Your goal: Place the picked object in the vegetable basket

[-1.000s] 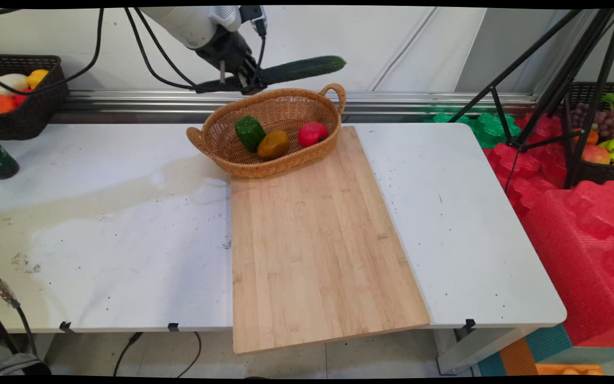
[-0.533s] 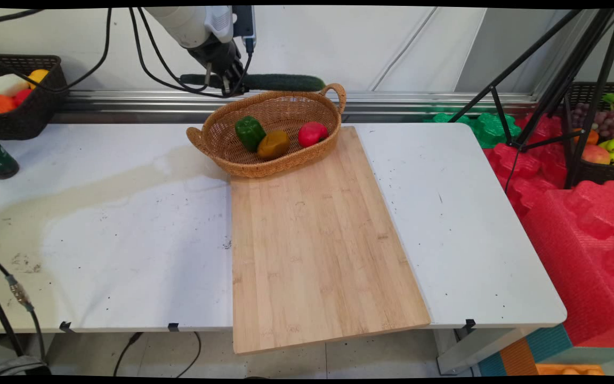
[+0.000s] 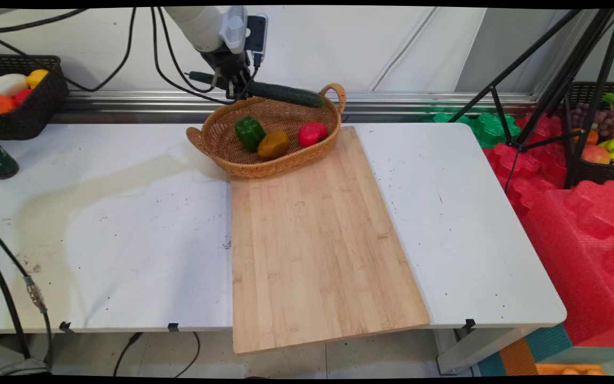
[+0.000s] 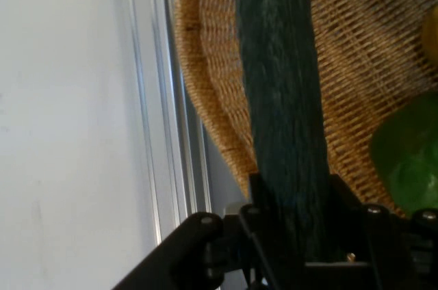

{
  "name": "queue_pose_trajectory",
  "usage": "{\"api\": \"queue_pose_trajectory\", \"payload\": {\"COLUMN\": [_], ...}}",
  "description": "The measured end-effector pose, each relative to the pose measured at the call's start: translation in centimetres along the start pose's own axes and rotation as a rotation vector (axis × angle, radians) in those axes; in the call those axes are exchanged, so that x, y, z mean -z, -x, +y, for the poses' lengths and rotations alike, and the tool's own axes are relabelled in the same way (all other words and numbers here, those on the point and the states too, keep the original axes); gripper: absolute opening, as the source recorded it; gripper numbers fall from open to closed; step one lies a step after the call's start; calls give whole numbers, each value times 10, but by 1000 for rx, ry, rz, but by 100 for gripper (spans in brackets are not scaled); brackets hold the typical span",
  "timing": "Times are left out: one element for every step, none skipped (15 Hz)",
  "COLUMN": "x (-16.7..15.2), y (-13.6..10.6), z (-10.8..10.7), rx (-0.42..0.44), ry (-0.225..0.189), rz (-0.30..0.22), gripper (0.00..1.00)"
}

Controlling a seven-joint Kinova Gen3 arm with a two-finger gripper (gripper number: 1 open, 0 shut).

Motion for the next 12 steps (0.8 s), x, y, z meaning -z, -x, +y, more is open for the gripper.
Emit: {"api": "queue_pose_trajectory", "payload": {"x": [-5, -7, -12, -17, -20, -23, -26, -29, -31, -32, -33, -34], "y": [-2, -3, -6, -8, -10, -12, -13, -14, -15, -17, -18, -19], "z": [-1, -2, -4, -5, -6, -7, -8, -9, -9, -10, -10, -11], "rx": [-14, -22, -34, -50, -60, -69, -79, -87, -93, -100, -107, -111], "ry": [7, 12, 18, 26, 31, 35, 39, 44, 46, 48, 47, 44], "rz": [-2, -3, -5, -7, -8, -10, -11, -12, -11, -11, -11, -11], "gripper": [0, 0, 0, 0, 0, 0, 100, 100, 100, 100, 100, 100]}}
